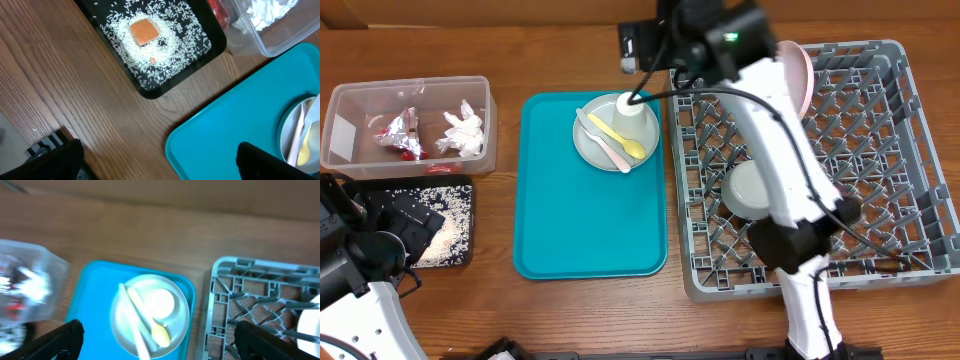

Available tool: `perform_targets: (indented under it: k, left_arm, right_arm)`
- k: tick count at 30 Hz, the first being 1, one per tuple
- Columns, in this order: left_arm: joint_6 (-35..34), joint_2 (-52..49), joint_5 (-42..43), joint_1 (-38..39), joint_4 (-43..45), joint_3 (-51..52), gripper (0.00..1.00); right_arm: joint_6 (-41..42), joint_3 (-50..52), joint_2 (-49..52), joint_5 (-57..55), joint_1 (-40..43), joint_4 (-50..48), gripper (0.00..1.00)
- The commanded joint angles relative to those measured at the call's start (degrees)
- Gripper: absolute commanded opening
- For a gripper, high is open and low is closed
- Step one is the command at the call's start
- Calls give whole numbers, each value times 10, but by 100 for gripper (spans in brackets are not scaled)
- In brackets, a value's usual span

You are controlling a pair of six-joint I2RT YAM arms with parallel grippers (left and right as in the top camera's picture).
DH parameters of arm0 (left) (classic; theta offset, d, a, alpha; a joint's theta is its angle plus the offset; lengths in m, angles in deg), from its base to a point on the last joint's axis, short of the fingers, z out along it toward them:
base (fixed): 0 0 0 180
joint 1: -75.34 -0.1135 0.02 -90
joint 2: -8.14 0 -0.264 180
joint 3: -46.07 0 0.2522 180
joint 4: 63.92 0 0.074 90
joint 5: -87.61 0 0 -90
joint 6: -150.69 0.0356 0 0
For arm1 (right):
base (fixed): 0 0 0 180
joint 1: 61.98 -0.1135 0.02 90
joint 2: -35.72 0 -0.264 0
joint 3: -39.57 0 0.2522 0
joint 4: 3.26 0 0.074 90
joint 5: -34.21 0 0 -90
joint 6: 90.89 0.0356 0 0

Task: Sort waste into correct bins and load items into the dishwasher rack
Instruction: 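Move the right gripper over the white cup on the white plate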

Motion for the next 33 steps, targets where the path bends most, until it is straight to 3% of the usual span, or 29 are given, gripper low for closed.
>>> perform_targets:
  k: [1,7,17,33]
  left_arm:
    - [-8,-1,-6,-4,0,2,100]
    - [-8,-1,-6,-4,0,2,100]
    - [-8,-1,-6,-4,0,2,100]
    - [-8,-1,-6,-4,0,2,100]
  right_arm:
    - [-4,2,43,-19,4,-6,100]
    - [-37,3,107,54,4,-22,100]
    - [-44,13,181,56,3,-47,100]
    - [-50,112,183,59,-30,-101,100]
